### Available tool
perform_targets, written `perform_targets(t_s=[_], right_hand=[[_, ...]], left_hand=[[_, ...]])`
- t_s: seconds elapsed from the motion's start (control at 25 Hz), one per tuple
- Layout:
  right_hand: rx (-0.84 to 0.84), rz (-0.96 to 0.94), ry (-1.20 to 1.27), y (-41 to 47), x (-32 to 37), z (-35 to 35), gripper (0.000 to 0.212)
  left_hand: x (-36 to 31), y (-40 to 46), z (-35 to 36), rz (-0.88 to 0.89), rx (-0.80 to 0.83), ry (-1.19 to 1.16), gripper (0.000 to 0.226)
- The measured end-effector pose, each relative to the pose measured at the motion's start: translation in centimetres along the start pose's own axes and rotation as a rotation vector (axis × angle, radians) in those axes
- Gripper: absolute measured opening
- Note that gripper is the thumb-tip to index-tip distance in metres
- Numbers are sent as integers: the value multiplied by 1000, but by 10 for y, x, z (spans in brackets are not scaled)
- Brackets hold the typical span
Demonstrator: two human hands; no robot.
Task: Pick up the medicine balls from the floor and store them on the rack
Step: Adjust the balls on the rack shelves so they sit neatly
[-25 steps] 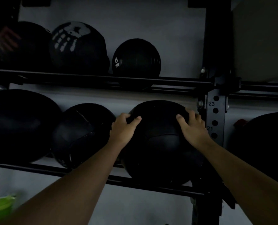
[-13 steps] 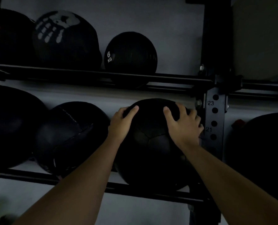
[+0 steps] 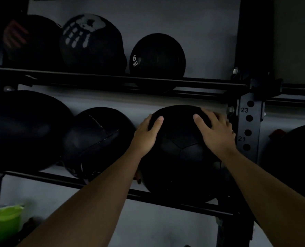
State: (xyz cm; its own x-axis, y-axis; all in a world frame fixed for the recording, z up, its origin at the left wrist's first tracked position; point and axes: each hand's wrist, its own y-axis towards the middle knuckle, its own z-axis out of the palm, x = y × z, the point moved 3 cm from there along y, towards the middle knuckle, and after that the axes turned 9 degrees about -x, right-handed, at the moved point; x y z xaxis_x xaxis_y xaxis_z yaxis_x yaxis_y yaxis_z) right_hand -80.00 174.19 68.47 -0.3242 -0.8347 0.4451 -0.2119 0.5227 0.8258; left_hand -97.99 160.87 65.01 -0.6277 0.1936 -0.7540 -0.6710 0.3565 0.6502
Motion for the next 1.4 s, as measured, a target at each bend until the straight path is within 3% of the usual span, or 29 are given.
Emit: perform_targets(t_s=[0.2,0.4,0.48,0.6,0.88,0.96,1.08,1.16,1.32,1.4], right_hand=[[12,-13,-47,3,38,-1,51],[51,-157,-58,-12,128,57,36],[130,-138,53,-26,162,97,35],[283,39,196,-40,199,157,50],[252,251,32,-13,239,227,82],[260,252,17,-4,238,233,84],[259,261,101,8,234,239,59],[296,227,131,10,233,242,52],[174,116,-164,-22,230,241,64],[121,108,-325,-35,231,231,74]], left_hand=[[-6,15,-32,59,104,520,78],[15,56,-117,90,-45,779,67],[31,76,-162,25,-119,767,71],[65,88,-210,-123,-162,661,83],[113,60,-205,-275,-327,332,106],[118,59,-204,-244,-374,344,105],[125,61,-201,-186,-454,347,101],[133,69,-204,-172,-461,345,95],[159,106,-231,91,-209,104,74],[155,115,-241,204,-108,172,65]])
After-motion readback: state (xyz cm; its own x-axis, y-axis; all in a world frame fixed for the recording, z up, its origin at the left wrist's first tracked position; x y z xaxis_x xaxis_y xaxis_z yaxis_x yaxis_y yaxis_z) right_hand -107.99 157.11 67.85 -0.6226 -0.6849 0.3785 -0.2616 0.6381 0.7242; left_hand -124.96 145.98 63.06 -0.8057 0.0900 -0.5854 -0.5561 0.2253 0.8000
